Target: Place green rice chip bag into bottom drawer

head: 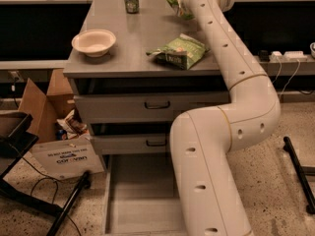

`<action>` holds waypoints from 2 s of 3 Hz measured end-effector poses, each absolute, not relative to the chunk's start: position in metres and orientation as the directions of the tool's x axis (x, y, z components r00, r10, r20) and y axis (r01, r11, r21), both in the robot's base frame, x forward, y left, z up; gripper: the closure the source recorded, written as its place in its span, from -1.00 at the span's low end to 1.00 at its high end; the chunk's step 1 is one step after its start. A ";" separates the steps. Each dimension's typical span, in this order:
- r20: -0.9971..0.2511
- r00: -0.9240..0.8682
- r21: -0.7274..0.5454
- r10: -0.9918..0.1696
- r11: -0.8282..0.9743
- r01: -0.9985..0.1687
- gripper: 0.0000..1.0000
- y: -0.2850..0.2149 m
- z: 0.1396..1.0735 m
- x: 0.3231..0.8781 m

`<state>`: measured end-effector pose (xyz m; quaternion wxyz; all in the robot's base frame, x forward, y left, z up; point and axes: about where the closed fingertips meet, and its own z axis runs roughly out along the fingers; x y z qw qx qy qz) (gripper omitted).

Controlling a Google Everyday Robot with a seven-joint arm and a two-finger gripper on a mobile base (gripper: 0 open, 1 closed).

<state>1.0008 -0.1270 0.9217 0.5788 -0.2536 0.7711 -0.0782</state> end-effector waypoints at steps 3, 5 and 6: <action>-0.722 -0.269 -0.563 -0.638 0.767 -0.307 1.00 -0.186 1.015 0.900; -0.706 -0.308 -0.544 -0.637 0.767 -0.341 1.00 -0.193 1.010 0.887; -0.659 -0.422 -0.484 -0.622 0.781 -0.395 1.00 -0.216 1.006 0.840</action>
Offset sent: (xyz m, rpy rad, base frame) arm -0.2085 -0.0501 0.0886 -0.2556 0.0655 -0.0138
